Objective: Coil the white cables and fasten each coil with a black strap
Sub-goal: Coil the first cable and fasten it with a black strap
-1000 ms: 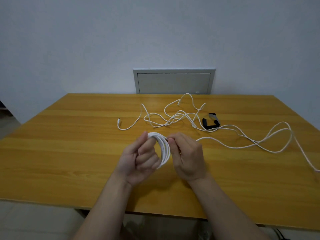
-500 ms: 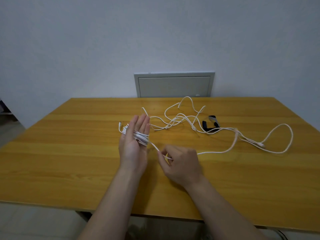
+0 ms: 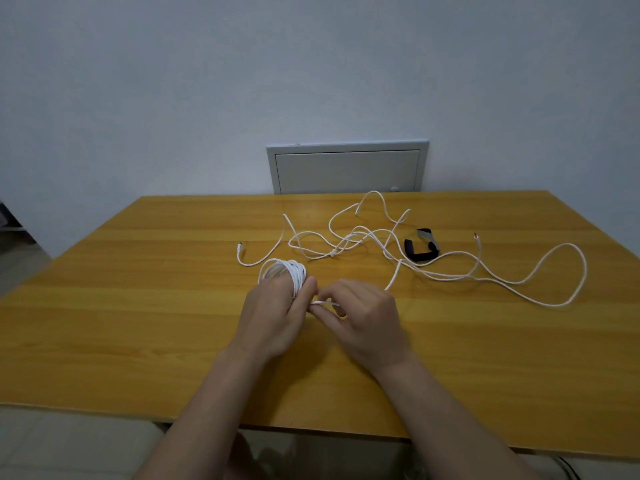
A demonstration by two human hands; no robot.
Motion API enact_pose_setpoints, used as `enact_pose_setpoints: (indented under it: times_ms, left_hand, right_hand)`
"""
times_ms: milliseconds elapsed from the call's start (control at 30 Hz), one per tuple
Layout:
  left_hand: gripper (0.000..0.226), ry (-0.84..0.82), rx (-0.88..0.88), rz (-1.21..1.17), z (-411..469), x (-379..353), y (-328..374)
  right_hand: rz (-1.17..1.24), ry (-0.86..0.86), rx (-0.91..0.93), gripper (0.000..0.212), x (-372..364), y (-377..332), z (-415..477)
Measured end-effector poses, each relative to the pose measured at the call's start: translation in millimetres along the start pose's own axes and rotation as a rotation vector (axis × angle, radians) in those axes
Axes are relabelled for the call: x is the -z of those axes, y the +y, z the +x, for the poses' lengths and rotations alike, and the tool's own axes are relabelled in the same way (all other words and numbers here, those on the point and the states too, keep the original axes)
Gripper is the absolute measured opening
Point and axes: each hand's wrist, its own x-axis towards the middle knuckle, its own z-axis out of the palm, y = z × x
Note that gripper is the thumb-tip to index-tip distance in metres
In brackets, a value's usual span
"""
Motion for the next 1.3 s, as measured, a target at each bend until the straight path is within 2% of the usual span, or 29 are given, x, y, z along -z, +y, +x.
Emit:
enact_pose_setpoints:
  times_ms: [167,233,333,400,467,633,833,1000,1167,1233,1300]
  left_hand:
    - [0.061,-0.240,0.040,-0.268,-1,15,-3]
    - [0.058,-0.309,0.067,-0.397,-6,22,-6]
    - [0.067,-0.363,0.124,-0.538,-13,28,-16]
    - [0.068,-0.421,0.132,-0.540,-17,29,-17]
    - [0.058,-0.458,0.148,-0.558,-18,28,-14]
    - [0.057,-0.550,0.265,-0.908,-17,26,-5]
    - [0.053,-0.933,0.313,-1.377,-21,26,-4]
    - [0.044,-1.080,0.140,-1.684,-19,28,3]
    - [0.043,-1.018,0.017,-1.856,-7,30,27]
    - [0.043,-0.937,0.016,-1.956,-1,29,36]
    - [0.043,-0.806,0.045,-2.085,5,32,39]
  right_hand:
    - [-0.064,0.083,-0.092,0.029,5,8,4]
    - [-0.118,0.167,-0.191,0.028,8,13,7]
    - [-0.148,0.264,-0.362,0.026,11,22,8]
    - [-0.105,0.266,-0.491,0.026,11,26,7]
    - [-0.027,0.257,-0.611,0.029,11,27,6]
    - [0.104,0.278,-0.666,0.042,12,24,7]
    - [0.126,0.278,-0.559,0.030,13,22,7]
    - [0.147,0.265,-0.316,0.022,13,12,15]
    - [0.273,0.082,-0.150,0.018,0,-5,15]
    - [0.290,0.057,-0.083,0.015,-4,-8,13]
    - [0.311,0.072,-0.116,0.021,-2,-6,10]
